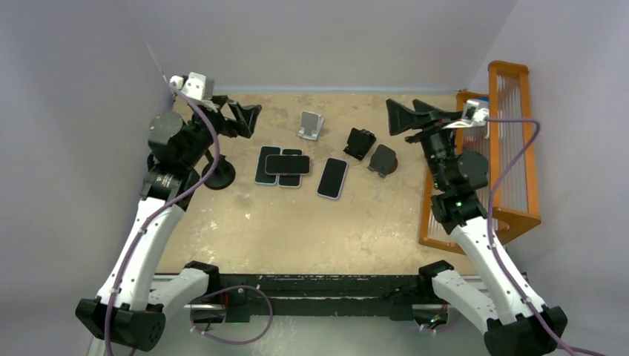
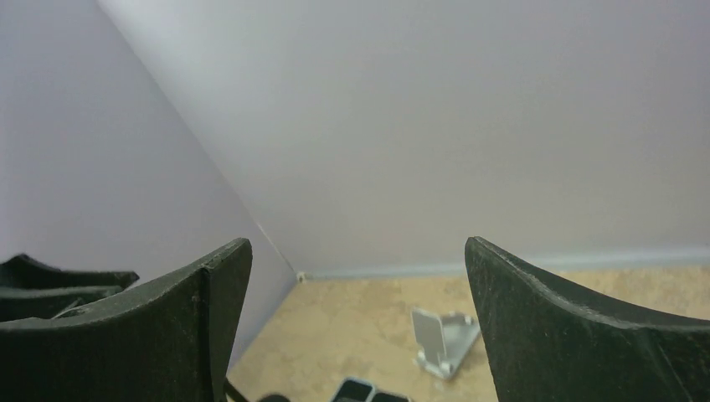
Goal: Place the phone on the phone stand
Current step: Move the phone stand to the center of the board.
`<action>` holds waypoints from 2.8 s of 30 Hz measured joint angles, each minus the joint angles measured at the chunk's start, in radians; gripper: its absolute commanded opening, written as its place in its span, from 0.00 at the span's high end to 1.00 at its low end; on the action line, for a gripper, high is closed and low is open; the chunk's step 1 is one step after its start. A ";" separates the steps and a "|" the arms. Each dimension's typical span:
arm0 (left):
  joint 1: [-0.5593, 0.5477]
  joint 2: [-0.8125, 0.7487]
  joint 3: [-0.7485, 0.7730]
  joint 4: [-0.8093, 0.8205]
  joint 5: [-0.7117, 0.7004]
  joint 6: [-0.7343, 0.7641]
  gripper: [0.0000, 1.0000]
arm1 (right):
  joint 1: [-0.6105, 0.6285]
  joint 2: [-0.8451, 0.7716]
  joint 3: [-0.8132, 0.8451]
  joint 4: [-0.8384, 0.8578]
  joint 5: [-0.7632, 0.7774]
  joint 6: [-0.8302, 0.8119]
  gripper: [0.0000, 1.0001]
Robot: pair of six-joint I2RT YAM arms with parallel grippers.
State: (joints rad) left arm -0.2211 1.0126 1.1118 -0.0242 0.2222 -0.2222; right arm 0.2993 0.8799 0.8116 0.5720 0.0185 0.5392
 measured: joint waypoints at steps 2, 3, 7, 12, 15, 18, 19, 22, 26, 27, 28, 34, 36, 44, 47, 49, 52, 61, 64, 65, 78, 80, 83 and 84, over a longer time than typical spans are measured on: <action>0.004 -0.021 0.036 -0.027 0.003 0.001 0.05 | -0.001 -0.025 0.035 -0.008 0.019 0.000 0.01; 0.005 -0.029 0.061 -0.044 0.005 0.002 0.05 | -0.002 -0.037 0.048 -0.008 0.024 -0.001 0.01; 0.010 -0.009 0.167 -0.120 0.006 0.002 0.01 | -0.007 -0.085 0.059 0.015 0.027 -0.025 0.01; 0.016 0.078 0.247 -0.180 0.024 -0.005 0.00 | -0.042 -0.066 0.052 0.017 0.017 -0.031 0.01; 0.019 0.126 0.218 -0.212 0.052 -0.021 0.00 | -0.090 0.019 0.084 -0.057 0.019 -0.026 0.01; 0.019 0.155 0.179 -0.249 0.092 -0.022 0.02 | -0.126 0.146 0.106 -0.141 0.072 -0.023 0.01; 0.019 0.161 0.163 -0.257 0.109 -0.022 0.04 | -0.132 0.176 0.099 -0.165 0.086 -0.023 0.01; 0.020 0.164 0.116 -0.274 0.167 -0.021 0.13 | -0.145 0.257 0.055 -0.242 0.151 -0.023 0.07; 0.023 0.174 0.068 -0.268 0.265 -0.031 0.22 | -0.150 0.344 0.051 -0.285 0.201 -0.021 0.08; 0.022 0.181 0.056 -0.260 0.293 -0.040 0.22 | -0.150 0.375 0.056 -0.292 0.204 -0.021 0.07; 0.018 0.191 0.043 -0.248 0.319 -0.050 0.22 | -0.150 0.402 0.061 -0.295 0.204 -0.022 0.06; -0.050 0.274 -0.010 -0.220 0.374 -0.091 0.21 | -0.113 0.633 0.184 -0.307 0.177 -0.051 0.06; -0.052 0.274 -0.014 -0.227 0.373 -0.092 0.20 | -0.073 0.704 0.248 -0.320 0.184 -0.064 0.10; -0.052 0.234 -0.014 -0.230 0.360 -0.081 0.18 | -0.006 0.866 0.371 -0.335 0.155 -0.087 0.30; -0.052 0.228 -0.014 -0.232 0.360 -0.077 0.18 | -0.011 0.910 0.398 -0.352 0.140 -0.095 0.32; -0.052 0.228 -0.014 -0.235 0.361 -0.074 0.18 | -0.012 0.927 0.402 -0.357 0.133 -0.098 0.34; -0.052 0.228 -0.014 -0.238 0.361 -0.073 0.18 | -0.011 0.942 0.402 -0.360 0.112 -0.102 0.34; -0.052 0.229 -0.014 -0.247 0.361 -0.072 0.18 | 0.016 0.991 0.402 -0.338 0.056 -0.092 0.36; -0.052 0.229 -0.014 -0.248 0.361 -0.070 0.18 | 0.021 1.018 0.402 -0.322 0.039 -0.082 0.38; -0.052 0.229 -0.014 -0.248 0.361 -0.070 0.18 | 0.022 1.029 0.402 -0.315 0.033 -0.076 0.39; -0.052 0.229 -0.014 -0.256 0.361 -0.056 0.18 | 0.030 1.197 0.506 -0.125 -0.146 -0.018 0.40; -0.052 0.229 -0.014 -0.256 0.361 -0.054 0.18 | 0.031 1.226 0.546 -0.091 -0.182 -0.009 0.38; -0.052 0.230 -0.014 -0.257 0.360 -0.053 0.18 | 0.031 1.269 0.610 -0.027 -0.247 0.008 0.31; -0.052 0.230 -0.014 -0.257 0.360 -0.053 0.18 | 0.031 1.280 0.628 -0.013 -0.262 0.016 0.28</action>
State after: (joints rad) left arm -0.2733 1.2430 1.0973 -0.2810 0.5827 -0.2749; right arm 0.3305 2.1601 1.4391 0.5594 -0.2436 0.5552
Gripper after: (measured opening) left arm 0.815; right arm 0.657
